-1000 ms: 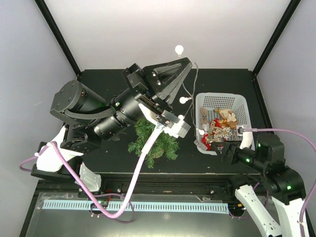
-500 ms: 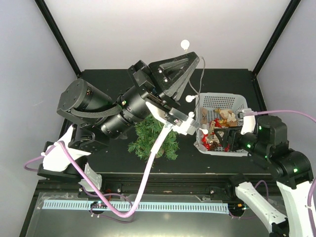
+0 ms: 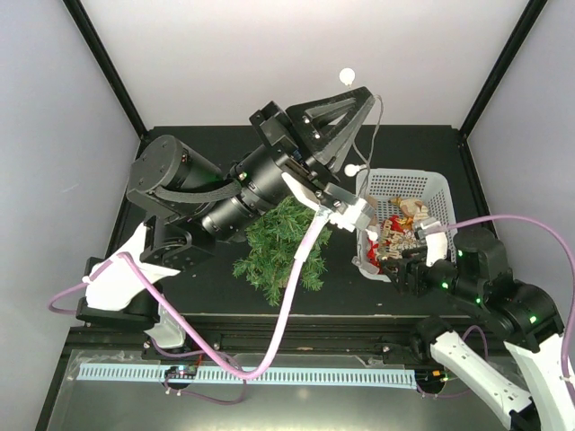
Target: Decorate the small christmas tree
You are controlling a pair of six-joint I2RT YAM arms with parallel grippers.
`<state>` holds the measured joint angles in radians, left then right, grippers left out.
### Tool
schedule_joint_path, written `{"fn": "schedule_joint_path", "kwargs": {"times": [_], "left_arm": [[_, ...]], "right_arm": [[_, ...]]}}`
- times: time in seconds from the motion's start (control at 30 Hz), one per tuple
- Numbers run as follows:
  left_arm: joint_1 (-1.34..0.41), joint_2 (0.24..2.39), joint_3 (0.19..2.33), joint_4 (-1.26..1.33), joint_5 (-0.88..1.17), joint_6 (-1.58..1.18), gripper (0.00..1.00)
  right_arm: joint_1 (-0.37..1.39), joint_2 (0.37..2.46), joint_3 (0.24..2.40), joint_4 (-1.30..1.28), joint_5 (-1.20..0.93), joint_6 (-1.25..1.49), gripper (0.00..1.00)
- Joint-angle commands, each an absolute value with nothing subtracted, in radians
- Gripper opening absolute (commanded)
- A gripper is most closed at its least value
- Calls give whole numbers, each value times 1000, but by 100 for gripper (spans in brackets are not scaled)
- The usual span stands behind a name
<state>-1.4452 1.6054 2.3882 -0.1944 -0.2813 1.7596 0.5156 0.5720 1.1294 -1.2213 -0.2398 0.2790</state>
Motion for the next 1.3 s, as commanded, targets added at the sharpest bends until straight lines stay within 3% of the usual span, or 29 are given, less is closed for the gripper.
{"fn": "schedule_joint_path", "kwargs": {"times": [0.0,0.57,0.73,0.87,0.97,1.0,1.27], "left_arm": [[-1428,1612,2427,-190,-252,1714,1],[-1408,1609,2424,-214,-245,1673,2],[-1408,1604,2424,-221,-249,1659,2],[-1409,1597,2421,-223,-254,1653,1],[-1408,1588,2419,-221,-262,1662,2],[-1410,1583,2419,-220,-268,1667,2],[-1410,1478,2298,-206,-361,1707,2]], "right_arm": [[526,568,1099,-1153,-294,248,72],[535,653,920,-814,-446,292,73],[535,671,878,-724,-404,307,70],[535,684,846,-698,-313,319,50],[535,659,849,-703,-203,354,11],[535,642,857,-711,-173,363,3],[535,597,1092,-859,-99,377,1]]}}
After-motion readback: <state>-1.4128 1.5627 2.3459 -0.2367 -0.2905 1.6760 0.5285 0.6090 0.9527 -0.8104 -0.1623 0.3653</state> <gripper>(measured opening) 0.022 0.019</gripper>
